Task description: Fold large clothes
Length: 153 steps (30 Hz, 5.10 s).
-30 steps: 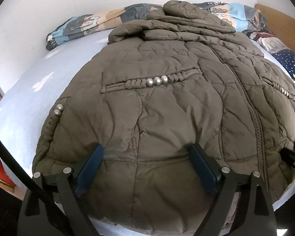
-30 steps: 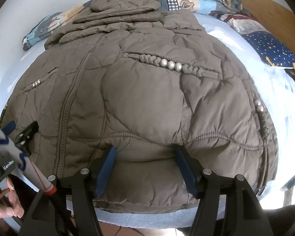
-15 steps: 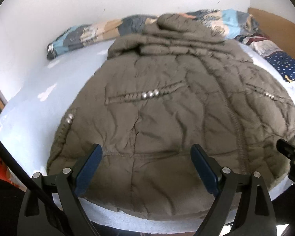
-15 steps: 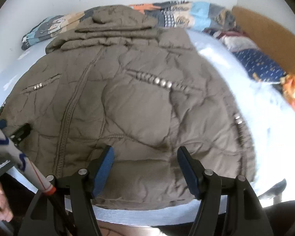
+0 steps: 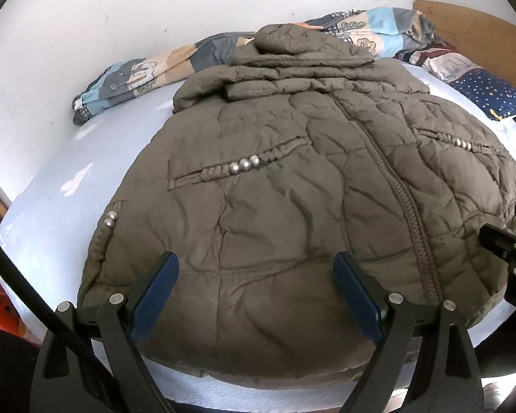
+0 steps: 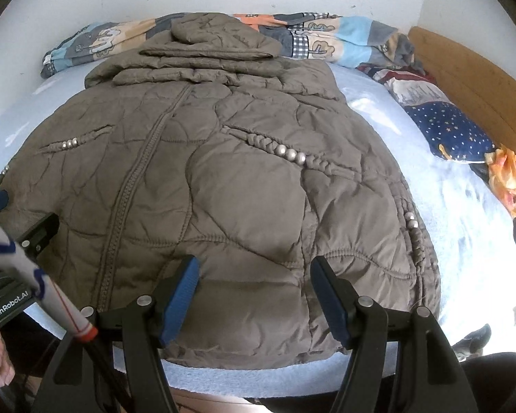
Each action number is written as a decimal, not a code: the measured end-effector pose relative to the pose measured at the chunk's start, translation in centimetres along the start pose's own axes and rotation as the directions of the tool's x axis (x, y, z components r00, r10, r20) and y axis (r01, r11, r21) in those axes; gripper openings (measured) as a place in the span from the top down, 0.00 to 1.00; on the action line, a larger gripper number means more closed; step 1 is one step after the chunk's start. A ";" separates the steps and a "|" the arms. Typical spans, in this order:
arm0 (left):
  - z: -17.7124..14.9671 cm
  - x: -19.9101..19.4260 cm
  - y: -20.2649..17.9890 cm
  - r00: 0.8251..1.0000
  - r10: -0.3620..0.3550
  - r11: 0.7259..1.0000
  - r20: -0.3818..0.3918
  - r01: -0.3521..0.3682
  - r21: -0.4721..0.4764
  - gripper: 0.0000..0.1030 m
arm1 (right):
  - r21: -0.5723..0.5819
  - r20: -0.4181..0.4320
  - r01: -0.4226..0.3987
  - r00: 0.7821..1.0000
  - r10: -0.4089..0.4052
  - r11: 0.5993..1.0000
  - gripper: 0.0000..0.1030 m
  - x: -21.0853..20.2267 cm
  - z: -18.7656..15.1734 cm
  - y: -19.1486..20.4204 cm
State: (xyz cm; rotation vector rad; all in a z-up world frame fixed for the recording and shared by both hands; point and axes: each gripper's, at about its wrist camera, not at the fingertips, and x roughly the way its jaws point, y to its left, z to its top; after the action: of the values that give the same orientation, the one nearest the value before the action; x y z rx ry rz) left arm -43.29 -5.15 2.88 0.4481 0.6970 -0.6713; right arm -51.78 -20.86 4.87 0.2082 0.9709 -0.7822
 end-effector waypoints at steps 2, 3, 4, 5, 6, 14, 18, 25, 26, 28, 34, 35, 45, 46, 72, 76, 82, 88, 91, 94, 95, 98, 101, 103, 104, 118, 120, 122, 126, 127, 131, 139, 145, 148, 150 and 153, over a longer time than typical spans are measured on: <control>-0.1 0.2 0.0 1.000 -0.001 1.000 -0.001 0.001 -0.001 0.12 | -0.001 0.001 -0.002 1.000 0.002 1.000 0.31 0.0 -0.1 0.1; -0.1 0.2 0.0 1.000 -0.001 1.000 0.000 0.001 -0.001 0.12 | -0.004 0.002 0.001 1.000 -0.001 1.000 0.31 0.0 -0.1 0.1; -0.1 0.2 0.0 1.000 -0.002 1.000 0.001 0.002 -0.001 0.12 | -0.006 0.002 0.003 1.000 -0.003 1.000 0.31 0.0 -0.2 0.1; -0.1 0.2 0.0 1.000 -0.002 1.000 0.001 0.002 0.000 0.12 | -0.006 0.001 0.004 1.000 -0.004 1.000 0.31 0.1 -0.2 0.2; -0.1 0.2 0.0 1.000 -0.002 1.000 0.001 0.002 -0.001 0.12 | -0.007 0.002 0.004 1.000 -0.004 1.000 0.31 0.1 -0.2 0.2; 0.0 0.1 0.0 1.000 -0.002 1.000 0.015 0.001 0.005 0.12 | -0.014 0.008 0.010 1.000 -0.010 1.000 0.31 0.1 -0.2 0.4; 0.0 -0.1 0.0 1.000 -0.003 1.000 0.023 0.003 0.004 0.12 | -0.020 0.013 0.012 1.000 -0.011 1.000 0.31 0.0 -0.2 0.5; 0.2 -0.4 0.0 1.000 -0.004 1.000 0.031 0.004 0.001 0.12 | -0.018 0.024 0.017 1.000 -0.017 1.000 0.31 -0.4 -0.1 0.4; 0.3 -0.5 0.0 0.999 -0.004 1.000 0.033 0.004 -0.001 0.12 | -0.017 0.025 0.017 1.000 -0.017 1.000 0.31 -0.5 -0.1 0.3; 0.3 -0.5 0.1 1.000 -0.006 1.000 0.030 0.006 -0.005 0.12 | -0.013 0.027 0.019 0.999 -0.019 1.000 0.31 -0.6 -0.1 0.2; 0.5 -0.7 0.5 1.000 0.001 1.000 0.031 0.000 -0.014 0.12 | -0.017 0.027 0.018 0.999 -0.018 1.000 0.30 -0.7 -0.1 0.2; 0.5 -0.7 0.6 1.000 0.002 1.000 0.028 -0.001 -0.019 0.12 | -0.017 0.024 0.016 1.000 -0.015 1.000 0.30 -0.7 -0.1 0.1; 0.9 0.4 3.1 0.999 -0.002 0.994 -0.054 -0.004 -0.105 0.12 | 0.077 -0.055 -0.060 0.996 0.064 0.995 0.26 0.4 -0.3 -1.9; 1.0 0.2 3.3 0.999 0.000 0.994 -0.048 -0.005 -0.109 0.12 | 0.082 -0.039 -0.061 0.997 0.064 0.995 0.26 0.1 -0.2 -2.1; 2.7 -0.5 17.0 0.992 0.099 0.909 -0.075 -0.121 -0.398 0.12 | 0.528 -0.050 -0.020 0.997 0.055 0.849 0.26 1.5 -1.1 -19.6; 1.2 0.8 18.6 0.992 0.039 0.864 -0.123 -0.095 -0.494 0.12 | 0.574 -0.039 -0.077 0.992 0.121 0.815 0.26 2.1 -1.9 -20.2; -0.3 1.8 20.3 0.989 -0.035 0.800 -0.143 -0.058 -0.597 0.12 | 0.626 -0.048 -0.129 0.978 0.203 0.769 0.26 3.5 -2.6 -20.3; -1.5 2.2 21.0 0.984 -0.112 0.762 -0.141 -0.007 -0.648 0.12 | 0.662 -0.034 -0.165 0.968 0.249 0.731 0.26 4.0 -2.8 -20.2; -1.8 2.0 21.2 0.984 -0.116 0.749 -0.137 -0.004 -0.663 0.12 | 0.660 -0.029 -0.180 0.964 0.264 0.729 0.26 4.1 -2.9 -19.8; -2.0 2.2 21.0 0.979 -0.156 0.739 -0.135 0.025 -0.673 0.12 | 0.658 -0.025 -0.181 0.965 0.262 0.731 0.26 3.9 -2.9 -19.8; -2.1 2.2 21.0 0.976 -0.171 0.736 -0.136 0.035 -0.676 0.12 | 0.661 -0.025 -0.180 0.965 0.261 0.728 0.26 3.9 -2.9 -19.9; -2.9 2.6 20.6 0.962 -0.232 0.718 -0.141 0.071 -0.693 0.14 | 0.678 -0.014 -0.177 0.967 0.253 0.713 0.26 3.8 -3.1 -20.2; -3.5 2.8 20.2 0.956 -0.253 0.713 -0.149 0.080 -0.696 0.17 | 0.680 -0.015 -0.180 0.966 0.259 0.711 0.26 3.9 -3.2 -20.3; -3.8 2.9 19.9 0.953 -0.263 0.711 -0.147 0.088 -0.698 0.17 | 0.684 -0.022 -0.181 0.963 0.267 0.707 0.26 4.2 -3.2 -20.2; -4.0 2.9 19.7 0.951 -0.272 0.710 -0.150 0.092 -0.699 0.17 | 0.686 -0.022 -0.181 0.963 0.269 0.704 0.25 4.3 -3.1 -20.2; -3.8 2.9 16.9 0.941 -0.312 0.726 -0.134 0.145 -0.672 0.26 | 0.715 -0.026 -0.183 0.958 0.287 0.675 0.26 4.8 -3.8 -20.6; -3.4 2.4 16.0 0.941 -0.318 0.744 -0.113 0.173 -0.646 0.33 | 0.713 -0.022 -0.204 0.950 0.312 0.671 0.28 4.9 -3.8 -20.2; -2.9 1.8 15.4 0.947 -0.310 0.761 -0.085 0.194 -0.619 0.46 | 0.706 -0.018 -0.228 0.941 0.339 0.670 0.37 4.9 -3.8 -19.7; -2.7 1.6 15.3 0.953 -0.292 0.770 -0.077 0.186 -0.611 0.50 | 0.689 0.030 -0.291 0.927 0.374 0.664 0.59 3.9 -3.7 -19.1; -2.7 2.0 15.3 0.953 -0.289 0.769 -0.090 0.175 -0.614 0.50 | 0.682 0.040 -0.301 0.925 0.378 0.666 0.61 3.7 -3.7 -19.0; -2.7 2.4 15.4 0.952 -0.287 0.765 -0.106 0.161 -0.623 0.47 | 0.690 0.023 -0.265 0.938 0.346 0.673 0.62 3.8 -4.0 -19.3; -3.4 3.5 15.5 0.942 -0.310 0.744 -0.130 0.155 -0.649 0.23 | 0.752 -0.008 -0.218 0.941 0.338 0.623 0.43 5.3 -4.7 -20.1; -2.7 3.4 14.8 0.953 -0.278 0.774 -0.123 0.146 -0.616 0.27 | 0.715 0.028 -0.337 0.889 0.456 0.613 0.63 5.9 -3.8 -18.7; -1.9 2.2 14.1 0.968 -0.238 0.817 -0.087 0.151 -0.557 0.50 | 0.646 0.087 -0.394 0.889 0.450 0.654 0.78 4.1 -3.1 -18.1; -1.5 1.8 13.4 0.973 -0.220 0.843 -0.076 0.150 -0.516 0.56 | 0.598 0.127 -0.416 0.893 0.431 0.685 0.78 2.8 -2.5 -17.6; -1.4 1.6 13.1 0.977 -0.198 0.864 -0.079 0.135 -0.485 0.57 | 0.605 0.092 -0.378 0.907 0.411 0.701 0.77 3.2 -2.6 -17.3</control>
State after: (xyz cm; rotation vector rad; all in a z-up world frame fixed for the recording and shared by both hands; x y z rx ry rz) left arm -33.88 4.20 2.81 -0.0313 0.9997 -0.6089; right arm -64.16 -33.54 3.80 0.9857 0.6483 -0.6659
